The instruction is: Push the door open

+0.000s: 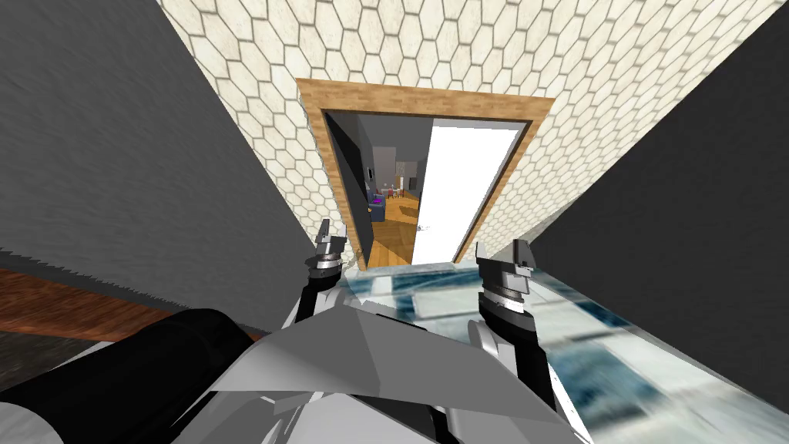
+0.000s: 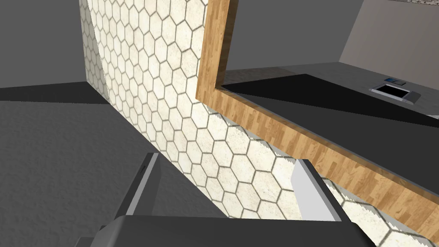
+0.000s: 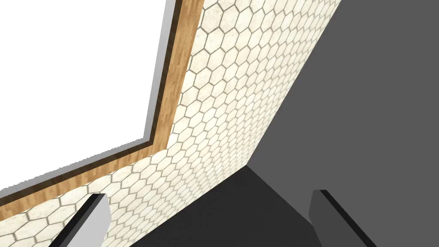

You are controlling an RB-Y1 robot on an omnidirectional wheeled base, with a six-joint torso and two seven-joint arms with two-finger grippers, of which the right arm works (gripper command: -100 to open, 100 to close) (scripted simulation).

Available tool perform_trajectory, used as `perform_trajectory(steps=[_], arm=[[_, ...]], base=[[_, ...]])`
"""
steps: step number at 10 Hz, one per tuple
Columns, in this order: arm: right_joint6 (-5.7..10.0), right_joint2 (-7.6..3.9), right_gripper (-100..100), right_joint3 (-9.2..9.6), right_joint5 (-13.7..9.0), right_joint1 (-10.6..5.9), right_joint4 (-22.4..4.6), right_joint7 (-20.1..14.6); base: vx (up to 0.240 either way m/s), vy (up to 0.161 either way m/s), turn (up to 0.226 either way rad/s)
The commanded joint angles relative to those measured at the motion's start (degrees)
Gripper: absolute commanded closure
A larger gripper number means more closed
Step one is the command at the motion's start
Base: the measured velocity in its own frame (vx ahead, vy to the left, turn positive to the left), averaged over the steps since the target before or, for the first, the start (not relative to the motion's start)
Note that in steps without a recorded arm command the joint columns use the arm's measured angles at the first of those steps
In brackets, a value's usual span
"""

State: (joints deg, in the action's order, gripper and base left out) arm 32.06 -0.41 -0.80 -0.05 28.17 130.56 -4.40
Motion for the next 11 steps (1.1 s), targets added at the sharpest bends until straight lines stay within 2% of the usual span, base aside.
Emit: perform_trajectory(steps=[1, 3, 5, 11], arm=[[0.25, -0.31, -100, 0.17, 0.1, -0.39, -1.8, 0.0], [0.7, -0.78, -100, 0.46, 0.1, -1.08, -4.9, 0.1], [0.99, -1.05, -100, 0.65, 0.2, -1.52, -6.8, 0.2], [2.1, -1.87, -100, 1.39, 0.4, -3.24, -14.6, 0.4]], base=[[0.076, -0.005, 0.036], [0.178, -0.036, 0.057], [0.161, -0.038, 0.028], [0.091, -0.032, 0.04]])
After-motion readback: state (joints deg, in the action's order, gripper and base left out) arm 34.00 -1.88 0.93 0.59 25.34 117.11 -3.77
